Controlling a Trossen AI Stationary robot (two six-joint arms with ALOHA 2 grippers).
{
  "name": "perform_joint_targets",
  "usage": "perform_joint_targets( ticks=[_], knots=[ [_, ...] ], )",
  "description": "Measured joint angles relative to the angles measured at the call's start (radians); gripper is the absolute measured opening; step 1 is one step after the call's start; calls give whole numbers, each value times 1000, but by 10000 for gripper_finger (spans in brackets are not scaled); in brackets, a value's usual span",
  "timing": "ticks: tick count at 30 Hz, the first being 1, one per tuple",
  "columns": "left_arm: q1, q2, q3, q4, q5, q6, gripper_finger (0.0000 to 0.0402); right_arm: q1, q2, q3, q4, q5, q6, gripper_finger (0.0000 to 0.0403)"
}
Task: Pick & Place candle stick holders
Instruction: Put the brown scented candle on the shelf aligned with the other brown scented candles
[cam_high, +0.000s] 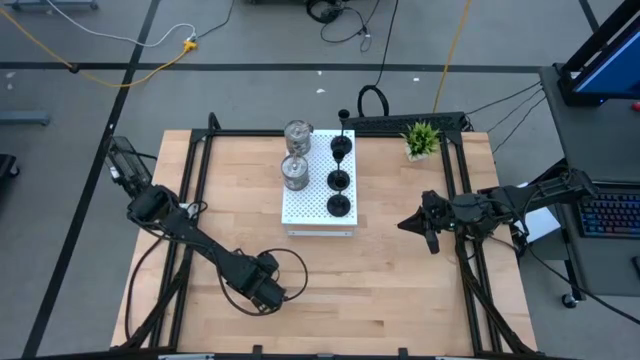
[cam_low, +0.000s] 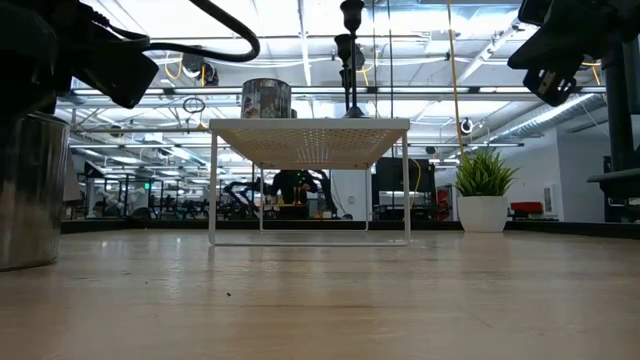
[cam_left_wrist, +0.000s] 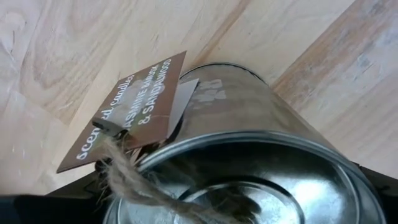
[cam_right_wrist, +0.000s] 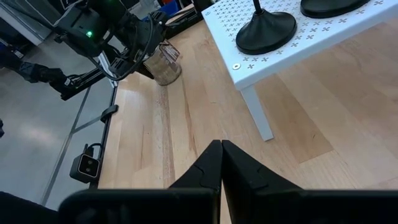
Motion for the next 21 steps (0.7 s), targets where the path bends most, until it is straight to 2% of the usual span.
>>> perform_joint_targets(
  ticks=[13, 21],
  knots=[
    [8, -18, 6, -3, 1, 1, 356, 0, 0, 0, 0, 0, 6, 0],
    [55, -108, 127, -27, -8, 67, 356, 0, 0, 0, 0, 0, 6, 0]
  ],
)
